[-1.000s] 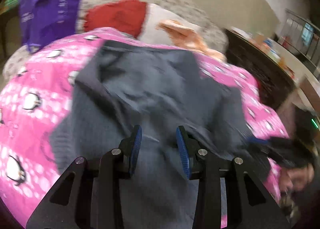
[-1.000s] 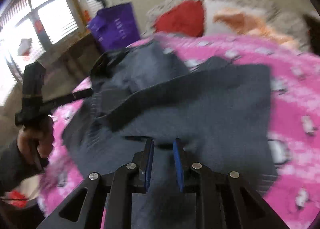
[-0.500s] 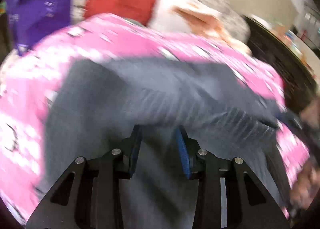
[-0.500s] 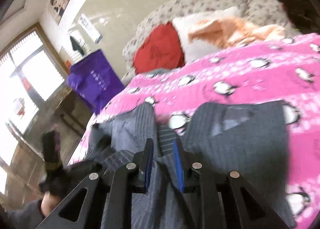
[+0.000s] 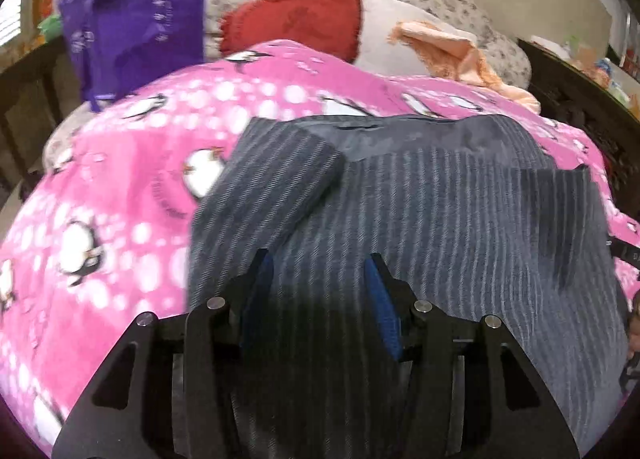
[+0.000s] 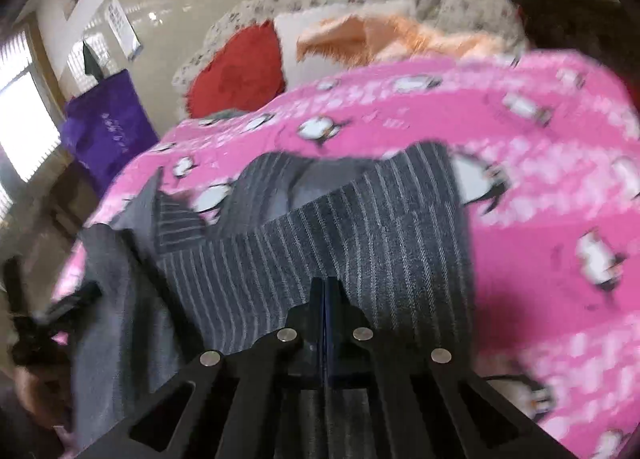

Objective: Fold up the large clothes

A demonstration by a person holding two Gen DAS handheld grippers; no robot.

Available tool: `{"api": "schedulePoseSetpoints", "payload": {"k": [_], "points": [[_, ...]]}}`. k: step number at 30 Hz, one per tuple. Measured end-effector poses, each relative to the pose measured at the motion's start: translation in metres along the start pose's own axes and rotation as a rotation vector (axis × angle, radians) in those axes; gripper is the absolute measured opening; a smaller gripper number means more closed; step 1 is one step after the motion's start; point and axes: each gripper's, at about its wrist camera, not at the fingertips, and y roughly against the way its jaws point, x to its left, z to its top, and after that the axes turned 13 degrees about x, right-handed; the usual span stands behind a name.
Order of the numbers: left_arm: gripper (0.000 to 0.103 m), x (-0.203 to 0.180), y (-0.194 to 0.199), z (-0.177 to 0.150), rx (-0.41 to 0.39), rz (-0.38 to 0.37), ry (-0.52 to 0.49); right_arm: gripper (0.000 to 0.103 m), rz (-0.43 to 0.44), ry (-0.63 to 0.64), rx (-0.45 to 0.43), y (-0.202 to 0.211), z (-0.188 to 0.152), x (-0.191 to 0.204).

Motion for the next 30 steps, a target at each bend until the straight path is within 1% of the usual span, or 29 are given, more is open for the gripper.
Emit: {"api": "schedulePoseSetpoints", "payload": {"k": [1,2,3,4,5,6,7,8,9,10,12,14,15,17,18,19,20,21,22,23,24,25,26,27,29,30], "points": [[0.048,0.005,0.004,-0.006,-0.002,-0.001,0.006,0.000,0.002,-0.007,-0.010,0.002,-0.002,-0.004],[0.042,0.006,0.005,-0.010,0.000,0.003,0.010,0.000,-0.010,-0.019,-0.018,0.003,-0.004,-0.007],[0.038,0.010,0.008,-0.014,-0.002,0.013,0.021,0.000,-0.037,-0.034,-0.028,0.007,-0.007,-0.010],[0.033,0.013,0.009,-0.020,0.001,0.019,0.036,0.000,-0.065,-0.070,-0.035,0.009,-0.009,-0.019],[0.030,0.016,0.011,-0.025,0.002,0.025,0.043,0.000,-0.088,-0.115,-0.028,0.010,-0.011,-0.028],[0.030,0.016,0.014,-0.033,-0.003,0.058,0.041,0.000,-0.087,-0.158,-0.023,0.012,-0.014,-0.039],[0.030,0.016,0.015,-0.034,0.000,0.093,0.041,0.000,-0.066,-0.183,-0.014,0.015,-0.018,-0.046],[0.031,0.019,0.016,-0.040,0.009,0.131,0.054,0.000,-0.071,-0.167,0.006,0.019,-0.019,-0.046],[0.031,0.027,0.018,-0.047,0.013,0.155,0.092,0.000,-0.101,-0.140,0.020,0.023,-0.020,-0.042],[0.031,0.032,0.021,-0.050,0.013,0.159,0.114,0.002,-0.122,-0.114,0.028,0.032,-0.019,-0.038],[0.036,0.042,0.025,-0.059,0.026,0.204,0.143,0.002,-0.100,-0.110,0.002,0.056,-0.025,-0.035],[0.036,0.044,0.032,-0.063,0.032,0.203,0.155,0.005,-0.045,-0.095,-0.041,0.088,-0.037,-0.028],[0.036,0.046,0.043,-0.068,0.032,0.211,0.172,0.006,0.007,-0.066,-0.052,0.103,-0.047,-0.020],[0.036,0.044,0.067,-0.076,-0.008,0.182,0.191,0.007,0.077,0.000,-0.044,0.116,-0.063,-0.001],[0.036,0.039,0.082,-0.081,-0.043,0.160,0.185,0.010,0.097,0.045,-0.028,0.120,-0.080,0.007],[0.037,0.030,0.097,-0.090,-0.081,0.131,0.161,0.013,0.097,0.059,0.000,0.114,-0.089,0.013],[0.041,0.019,0.105,-0.095,-0.100,0.109,0.127,0.013,0.084,0.059,0.036,0.107,-0.101,0.013],[0.043,0.007,0.108,-0.102,-0.103,0.081,0.079,0.013,0.073,0.057,0.074,0.097,-0.109,0.011],[0.044,-0.005,0.102,-0.108,-0.071,0.067,0.024,0.013,0.064,0.044,0.144,0.079,-0.122,0.007],[0.044,-0.012,0.089,-0.111,-0.014,0.083,-0.016,0.013,0.058,0.034,0.165,0.072,-0.129,0.003],[0.045,-0.015,0.071,-0.116,0.069,0.112,-0.046,0.013,0.067,0.024,0.134,0.073,-0.134,0.001],[0.046,-0.010,0.058,-0.122,0.113,0.102,-0.060,0.013,0.072,-0.006,0.123,0.078,-0.134,0.000],[0.046,-0.002,0.062,-0.126,0.080,0.065,-0.049,0.013,0.075,-0.028,0.134,0.082,-0.132,-0.001],[0.045,0.004,0.067,-0.125,0.086,0.056,-0.023,0.013,0.079,-0.047,0.136,0.089,-0.130,-0.001],[0.045,0.018,0.084,-0.127,0.080,0.059,0.035,0.014,0.056,-0.063,0.102,0.111,-0.131,-0.005],[0.046,0.025,0.093,-0.130,0.065,0.078,0.050,0.015,0.041,-0.065,0.086,0.119,-0.132,-0.007]]}}
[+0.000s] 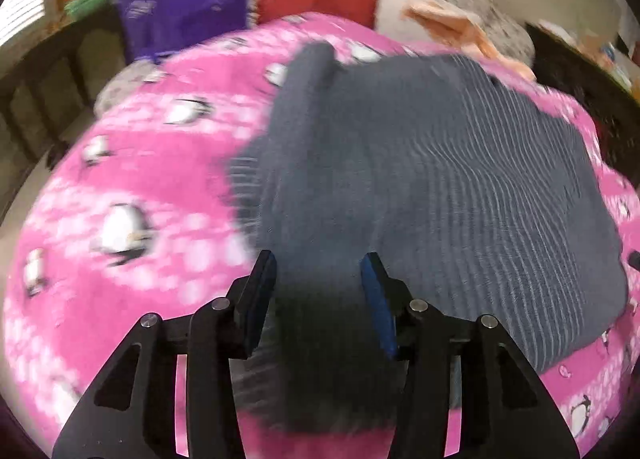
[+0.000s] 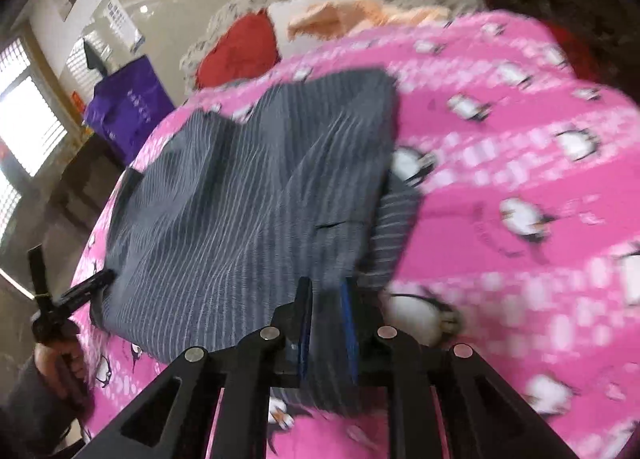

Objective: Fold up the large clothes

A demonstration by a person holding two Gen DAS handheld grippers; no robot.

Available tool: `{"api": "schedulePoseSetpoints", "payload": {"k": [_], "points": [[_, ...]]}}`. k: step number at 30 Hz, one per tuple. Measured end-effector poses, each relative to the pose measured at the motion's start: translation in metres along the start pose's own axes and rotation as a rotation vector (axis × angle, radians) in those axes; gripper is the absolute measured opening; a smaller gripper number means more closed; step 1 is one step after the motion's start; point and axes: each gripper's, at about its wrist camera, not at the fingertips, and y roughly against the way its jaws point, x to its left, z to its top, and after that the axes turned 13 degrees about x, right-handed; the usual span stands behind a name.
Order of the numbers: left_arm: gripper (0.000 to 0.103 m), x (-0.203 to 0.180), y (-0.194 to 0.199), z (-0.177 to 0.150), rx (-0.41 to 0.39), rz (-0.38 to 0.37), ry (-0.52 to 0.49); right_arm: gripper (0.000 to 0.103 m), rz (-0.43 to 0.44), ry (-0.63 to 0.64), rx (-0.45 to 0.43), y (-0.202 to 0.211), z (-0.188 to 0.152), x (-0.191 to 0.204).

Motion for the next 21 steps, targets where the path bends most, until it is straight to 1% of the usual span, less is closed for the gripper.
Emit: {"api": "schedulePoseSetpoints", "payload": {"k": [1,2,3,4,5,7,8,10,11,12,13,14,15,16,17,19,20,21], "points": [[0.046,0.011,0.008,-0.007,-0.014,0.011,0.020,0.019,-0.004,0.000,-0.016,0.008,-0.003,-0.004],[0.046,0.022,0.014,-0.013,-0.022,0.000,0.042,0.021,-0.002,0.002,-0.023,0.013,-0.008,-0.003],[0.046,0.033,0.020,-0.020,-0.026,-0.027,0.063,0.024,0.006,0.004,-0.025,0.015,-0.012,-0.005],[0.052,0.044,0.025,-0.029,-0.023,-0.049,0.081,0.025,0.026,-0.003,-0.013,0.015,-0.020,-0.008],[0.062,0.053,0.029,-0.039,-0.017,-0.071,0.095,0.025,0.045,-0.013,0.004,0.013,-0.026,-0.009],[0.068,0.065,0.032,-0.053,0.001,-0.137,0.123,0.025,0.100,-0.039,0.036,0.004,-0.038,-0.014],[0.071,0.069,0.030,-0.057,0.013,-0.174,0.131,0.026,0.122,-0.048,0.048,-0.002,-0.044,-0.015],[0.072,0.065,0.023,-0.059,0.046,-0.245,0.130,0.027,0.155,-0.084,0.085,-0.016,-0.054,-0.020],[0.072,0.062,0.019,-0.057,0.055,-0.253,0.133,0.028,0.170,-0.105,0.094,-0.021,-0.057,-0.023],[0.073,0.061,0.015,-0.057,0.056,-0.264,0.141,0.030,0.198,-0.138,0.091,-0.024,-0.060,-0.026],[0.074,0.059,0.012,-0.056,0.060,-0.285,0.148,0.034,0.235,-0.181,0.077,-0.025,-0.063,-0.031],[0.074,0.058,0.010,-0.054,0.064,-0.297,0.154,0.036,0.269,-0.217,0.067,-0.024,-0.066,-0.035],[0.075,0.056,0.008,-0.051,0.069,-0.316,0.158,0.040,0.288,-0.236,0.065,-0.024,-0.068,-0.037],[0.082,0.054,0.006,-0.048,0.076,-0.340,0.162,0.046,0.293,-0.242,0.061,-0.022,-0.070,-0.038],[0.089,0.053,0.005,-0.045,0.080,-0.359,0.164,0.049,0.285,-0.234,0.061,-0.021,-0.071,-0.036],[0.090,0.047,0.002,-0.041,0.097,-0.389,0.161,0.063,0.277,-0.227,0.061,-0.019,-0.073,-0.035],[0.090,0.044,0.001,-0.038,0.102,-0.412,0.148,0.065,0.283,-0.230,0.061,-0.019,-0.074,-0.035],[0.090,0.037,-0.002,-0.036,0.118,-0.450,0.133,0.069,0.290,-0.232,0.058,-0.019,-0.074,-0.035]]}}
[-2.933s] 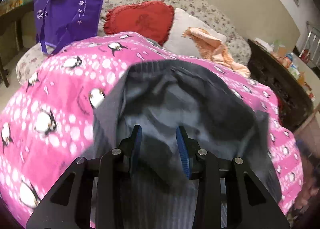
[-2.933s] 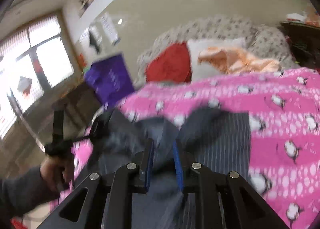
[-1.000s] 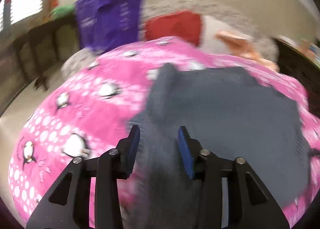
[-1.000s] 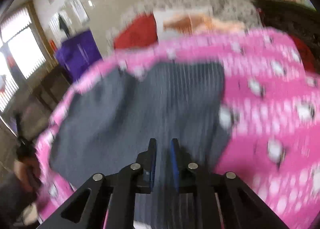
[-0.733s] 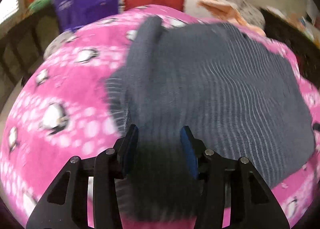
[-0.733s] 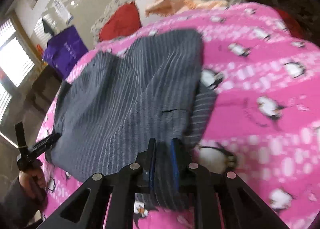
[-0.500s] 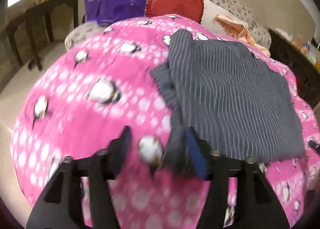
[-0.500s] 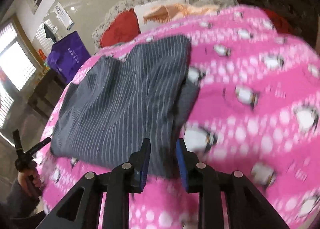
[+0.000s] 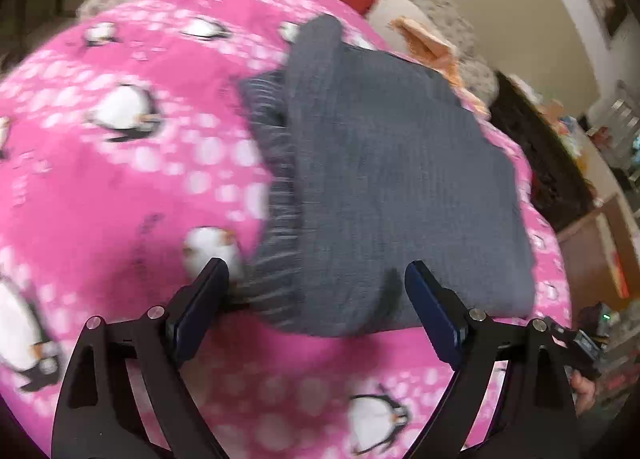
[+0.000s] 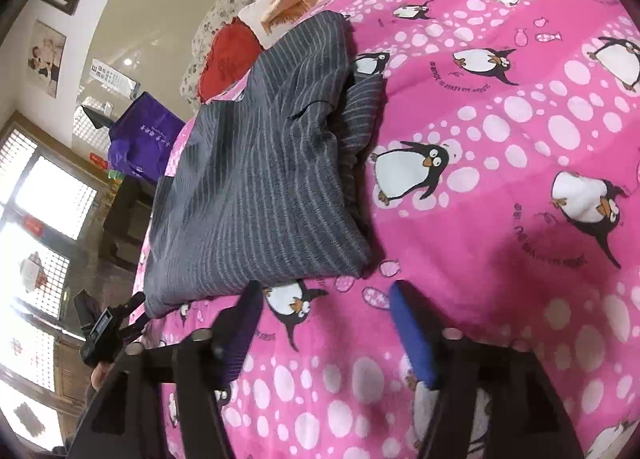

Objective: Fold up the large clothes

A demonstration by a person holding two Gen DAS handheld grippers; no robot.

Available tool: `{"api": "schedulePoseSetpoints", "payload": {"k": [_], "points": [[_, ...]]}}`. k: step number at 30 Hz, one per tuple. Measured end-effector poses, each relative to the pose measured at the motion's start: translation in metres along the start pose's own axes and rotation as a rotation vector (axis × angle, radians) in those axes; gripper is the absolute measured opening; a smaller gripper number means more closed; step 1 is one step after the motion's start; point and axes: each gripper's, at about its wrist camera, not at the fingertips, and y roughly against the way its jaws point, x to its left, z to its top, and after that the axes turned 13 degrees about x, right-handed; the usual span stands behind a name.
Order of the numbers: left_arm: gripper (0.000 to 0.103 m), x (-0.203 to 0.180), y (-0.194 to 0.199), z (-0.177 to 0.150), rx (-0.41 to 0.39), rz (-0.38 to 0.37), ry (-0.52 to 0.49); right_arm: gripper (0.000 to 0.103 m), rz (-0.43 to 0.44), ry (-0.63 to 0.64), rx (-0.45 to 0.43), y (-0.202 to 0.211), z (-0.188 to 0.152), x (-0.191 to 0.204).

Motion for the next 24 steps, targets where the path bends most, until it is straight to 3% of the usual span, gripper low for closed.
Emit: {"api": "schedulePoseSetpoints", "payload": {"k": [2,5,6,7,9,10,11,15,21,24], "points": [[0.095,-0.005,-0.009,0.005,0.011,0.006,-0.017,0.075,0.035,-0.012,-0.005,-0.007,0.006,-0.001],[0.097,-0.004,-0.013,0.013,-0.013,-0.015,-0.011,0.073,0.083,0.023,-0.038,-0.018,0.026,0.000],[0.096,-0.001,-0.012,0.015,-0.021,-0.036,0.016,0.069,0.104,0.028,-0.040,-0.024,0.034,0.001],[0.091,0.002,-0.011,0.018,-0.028,-0.047,0.045,0.055,0.107,0.038,-0.034,-0.032,0.045,0.002],[0.055,0.009,-0.008,0.018,-0.030,-0.023,0.109,0.032,0.108,0.055,-0.042,-0.038,0.055,0.003],[0.026,0.014,-0.007,0.017,-0.022,-0.018,0.136,0.029,0.133,0.064,-0.045,-0.037,0.056,0.005],[0.018,0.019,-0.004,0.014,-0.015,-0.052,0.158,0.027,0.122,0.100,-0.058,-0.033,0.054,0.011],[0.014,0.012,0.015,-0.003,0.004,-0.080,0.126,0.021,0.139,0.155,-0.065,-0.009,0.034,0.023],[0.015,0.012,0.043,-0.054,0.117,-0.083,0.060,0.020,0.227,0.106,-0.020,0.039,-0.025,0.014],[0.042,0.021,0.047,-0.070,0.116,-0.062,0.054,0.022,0.152,0.042,-0.019,0.059,-0.051,-0.004]]}}
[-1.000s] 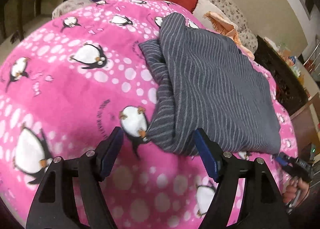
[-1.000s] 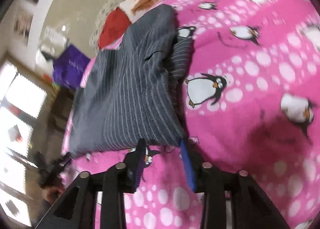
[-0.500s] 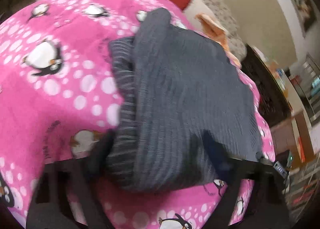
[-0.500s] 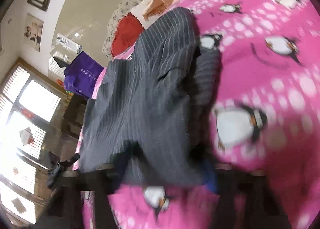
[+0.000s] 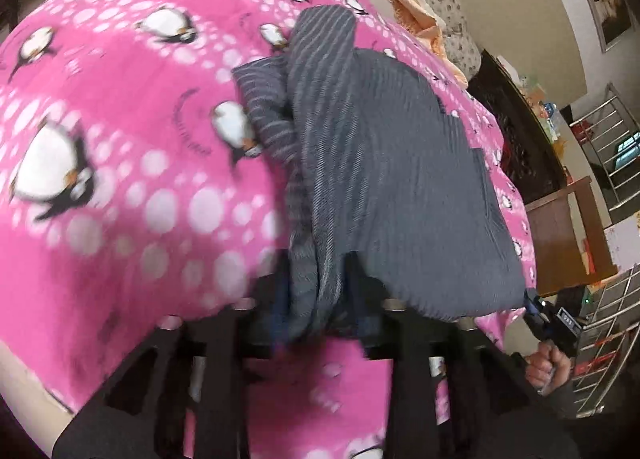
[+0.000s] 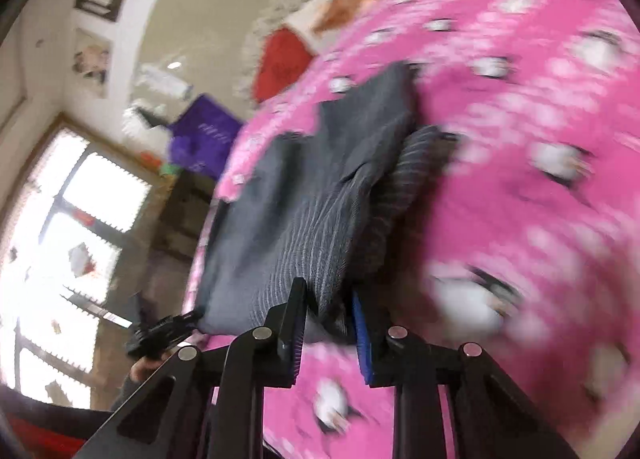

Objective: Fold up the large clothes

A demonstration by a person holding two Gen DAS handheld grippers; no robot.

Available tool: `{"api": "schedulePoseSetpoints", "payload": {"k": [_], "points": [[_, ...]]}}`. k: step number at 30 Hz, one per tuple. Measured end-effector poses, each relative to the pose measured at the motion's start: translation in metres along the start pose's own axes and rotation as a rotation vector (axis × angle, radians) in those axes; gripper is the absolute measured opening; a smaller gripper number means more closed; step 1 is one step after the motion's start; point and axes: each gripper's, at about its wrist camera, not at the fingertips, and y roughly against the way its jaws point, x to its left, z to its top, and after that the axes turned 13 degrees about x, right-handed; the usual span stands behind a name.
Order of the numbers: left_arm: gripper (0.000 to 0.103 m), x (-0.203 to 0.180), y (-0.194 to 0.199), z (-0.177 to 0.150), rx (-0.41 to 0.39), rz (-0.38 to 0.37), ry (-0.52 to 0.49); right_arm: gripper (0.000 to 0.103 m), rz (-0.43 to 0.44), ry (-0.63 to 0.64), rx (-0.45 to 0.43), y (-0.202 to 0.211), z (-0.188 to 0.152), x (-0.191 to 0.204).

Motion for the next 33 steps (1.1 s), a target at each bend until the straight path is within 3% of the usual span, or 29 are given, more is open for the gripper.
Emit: {"api": "schedulePoseSetpoints", "payload": {"k": [1,3,7,9,11,12,16,20,24,28,33], "points": [[0.047,0.004,0.002,-0.001,-0.010,-0.001,0.017,0.022,-0.029,-0.017,-0.022,0.010,-0.002,-0.004],[0.048,0.005,0.002,0.001,-0.016,-0.016,0.027,0.022,-0.096,-0.030,-0.077,0.029,-0.001,-0.002],[0.062,0.000,-0.004,0.021,-0.033,0.016,-0.006,0.022,-0.202,0.115,-0.170,0.045,0.014,0.047],[0.062,-0.001,-0.009,0.036,-0.032,0.012,-0.013,0.023,-0.286,0.225,-0.170,0.029,0.020,0.079],[0.073,0.002,-0.017,0.050,-0.009,-0.028,-0.023,0.027,-0.382,0.371,-0.130,0.002,0.016,0.109],[0.073,0.003,-0.021,0.057,0.014,-0.038,-0.034,0.030,-0.442,0.461,-0.097,-0.022,0.012,0.126],[0.078,-0.005,-0.031,0.083,0.091,-0.040,-0.130,0.033,-0.592,0.611,0.004,-0.089,-0.004,0.135],[0.078,-0.006,-0.037,0.100,0.116,-0.064,-0.165,0.034,-0.590,0.582,0.073,-0.126,-0.012,0.110],[0.075,-0.033,-0.030,0.099,0.103,-0.085,-0.310,0.037,-0.521,0.511,0.028,-0.128,-0.013,0.090],[0.075,-0.028,-0.048,0.105,0.143,0.036,-0.321,0.038,-0.490,0.500,0.010,-0.131,-0.013,0.087],[0.081,-0.042,-0.054,0.102,0.159,0.089,-0.416,0.039,-0.475,0.498,-0.002,-0.130,-0.014,0.087]]}}
